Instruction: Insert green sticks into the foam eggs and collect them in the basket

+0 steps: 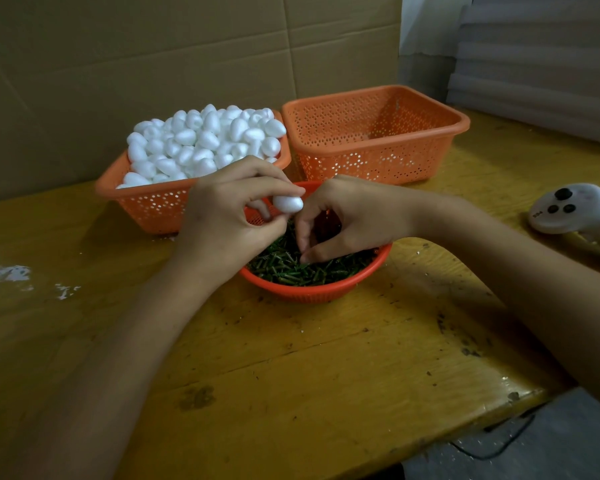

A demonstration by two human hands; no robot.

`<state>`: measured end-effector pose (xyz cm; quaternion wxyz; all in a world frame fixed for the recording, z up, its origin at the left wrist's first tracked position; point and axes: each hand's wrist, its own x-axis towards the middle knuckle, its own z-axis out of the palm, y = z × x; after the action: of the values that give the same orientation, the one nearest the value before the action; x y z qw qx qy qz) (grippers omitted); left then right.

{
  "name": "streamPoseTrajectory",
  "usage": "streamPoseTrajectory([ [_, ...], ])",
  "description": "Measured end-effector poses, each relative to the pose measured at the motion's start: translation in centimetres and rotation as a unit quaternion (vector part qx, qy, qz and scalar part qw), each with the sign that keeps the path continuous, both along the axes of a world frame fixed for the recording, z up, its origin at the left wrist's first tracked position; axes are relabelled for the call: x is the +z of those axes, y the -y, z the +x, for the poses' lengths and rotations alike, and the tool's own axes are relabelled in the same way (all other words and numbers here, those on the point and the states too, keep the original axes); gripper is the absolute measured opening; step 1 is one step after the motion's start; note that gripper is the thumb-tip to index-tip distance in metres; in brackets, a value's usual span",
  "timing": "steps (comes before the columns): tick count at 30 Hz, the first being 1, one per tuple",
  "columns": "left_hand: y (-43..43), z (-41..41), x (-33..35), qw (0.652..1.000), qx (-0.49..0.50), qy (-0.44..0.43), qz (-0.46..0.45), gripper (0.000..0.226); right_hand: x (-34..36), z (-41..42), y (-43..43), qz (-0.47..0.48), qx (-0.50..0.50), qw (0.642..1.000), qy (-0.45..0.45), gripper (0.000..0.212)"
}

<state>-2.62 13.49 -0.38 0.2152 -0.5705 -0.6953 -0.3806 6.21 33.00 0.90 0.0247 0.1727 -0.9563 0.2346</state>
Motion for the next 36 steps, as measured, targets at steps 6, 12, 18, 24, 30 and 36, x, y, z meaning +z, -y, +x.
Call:
streamPoseTrajectory([
  [6, -0.07, -0.25, -0.22, 1.000, -0.003, 0.008, 0.003, 0.025, 0.11, 0.08, 0.04, 0.001, 0.002, 1.000, 0.002, 0.006],
  [12, -0.07, -0.46, -0.44, 1.000, -0.004, 0.012, 0.001, 0.025, 0.01, 0.04, 0.00, 0.003, 0.005, 1.000, 0.001, 0.005],
  [18, -0.02, -0.43, -0.44, 1.000, -0.005, 0.011, 0.004, 0.026, -0.08, -0.02, -0.10, -0.003, 0.007, 1.000, 0.002, 0.004],
  [24, 0.09, -0.59, -0.38, 1.000, -0.004, 0.006, 0.004, 0.025, -0.08, -0.03, -0.10, -0.003, 0.010, 1.000, -0.001, 0.004],
  [30, 0.17, -0.78, -0.48, 1.000, 0.005, 0.002, 0.001, 0.024, -0.02, 0.05, -0.09, -0.001, 0.011, 1.000, 0.002, 0.004],
  [36, 0.26, -0.76, -0.45, 1.000, 0.018, 0.003, 0.006, 0.023, 0.05, 0.10, -0.08, -0.002, 0.010, 1.000, 0.006, 0.004],
])
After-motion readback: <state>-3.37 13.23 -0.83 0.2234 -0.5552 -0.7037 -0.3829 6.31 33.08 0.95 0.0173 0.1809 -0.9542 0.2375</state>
